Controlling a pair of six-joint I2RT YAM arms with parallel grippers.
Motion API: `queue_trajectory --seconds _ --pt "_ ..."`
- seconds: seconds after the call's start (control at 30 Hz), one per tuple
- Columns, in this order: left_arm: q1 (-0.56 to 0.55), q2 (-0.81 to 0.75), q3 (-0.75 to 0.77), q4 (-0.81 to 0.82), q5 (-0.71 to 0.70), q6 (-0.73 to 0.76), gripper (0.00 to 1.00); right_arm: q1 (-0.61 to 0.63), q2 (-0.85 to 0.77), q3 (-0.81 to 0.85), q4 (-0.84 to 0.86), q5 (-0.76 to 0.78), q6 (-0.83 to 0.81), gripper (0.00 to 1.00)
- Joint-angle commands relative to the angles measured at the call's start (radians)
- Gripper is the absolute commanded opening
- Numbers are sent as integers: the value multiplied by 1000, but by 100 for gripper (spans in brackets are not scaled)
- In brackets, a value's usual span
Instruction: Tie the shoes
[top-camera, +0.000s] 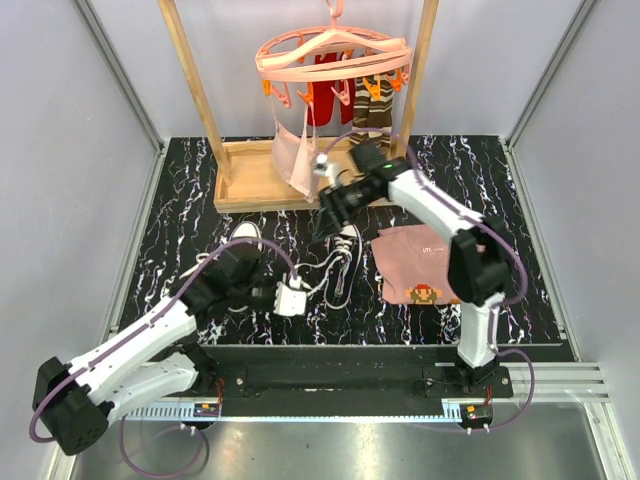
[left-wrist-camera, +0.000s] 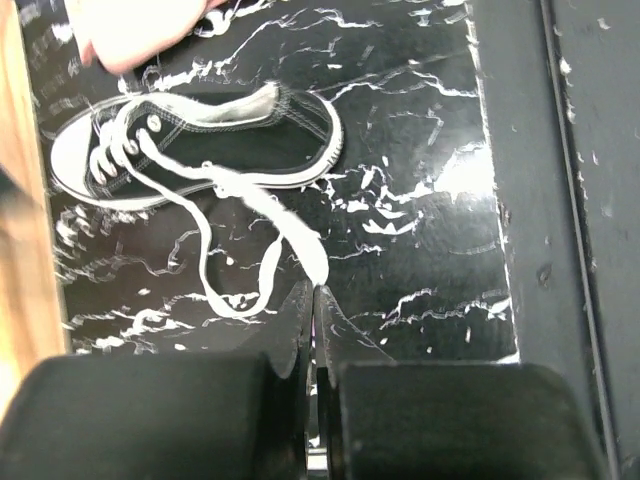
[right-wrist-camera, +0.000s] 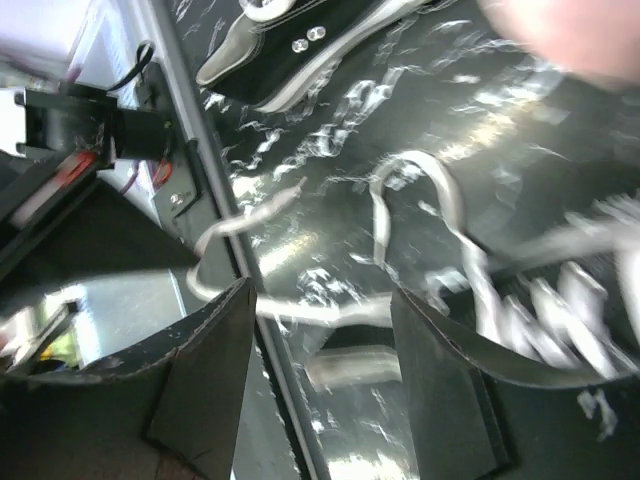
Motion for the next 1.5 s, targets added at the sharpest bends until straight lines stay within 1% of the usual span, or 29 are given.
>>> queue_trajectory --seconds 0.0,0.03,0.1,0.13,0.2,0.23,0.37,0.4,0.47,0.53,0.63,0.8,0.93,1.0,1.03,1.13,1.3,1.47 --pt "63 107 103 179 -15 -190 0 -83 -182 -90 -20 0 -102 65" --pt "112 157 122 199 -2 -242 0 -100 -201 -131 -18 6 -114 64" --pt "161 214 177 254 -4 -299 0 -108 -248 -185 -20 20 -151 64" --pt "208 269 200 269 -10 -351 0 -108 -264 -200 -20 36 -165 63" --pt "252 325 260 309 -19 -405 0 -110 -291 -232 -20 49 -189 62" --pt "291 378 277 320 -27 -453 0 -110 -296 -237 -18 55 -194 62" --pt "356 517 355 333 -38 -550 0 -105 -291 -249 -8 61 -194 59" --pt "370 559 366 331 -35 -566 0 -103 -291 -263 23 70 -183 58" --pt "376 596 381 329 -28 -596 0 -85 -301 -307 107 90 -133 57" --pt "384 644 387 331 -27 -623 0 -67 -311 -340 156 125 -103 57" --pt "391 698 400 331 -27 -661 0 -22 -327 -383 212 165 -106 57" --pt "421 784 426 337 -35 -721 0 110 -328 -444 289 240 -122 54" --pt "434 824 455 319 -24 -738 0 203 -284 -460 362 302 -103 54" --pt "441 833 466 313 -18 -744 0 240 -259 -452 404 331 -94 56" --pt "441 836 469 311 -13 -742 0 251 -247 -447 411 343 -88 59" --pt "444 851 480 291 -2 -748 0 288 -189 -432 448 385 -76 62" --pt "457 871 493 277 8 -773 0 321 -126 -421 482 440 -56 64" --pt "464 893 510 259 27 -781 0 332 -57 -411 493 477 -77 64"
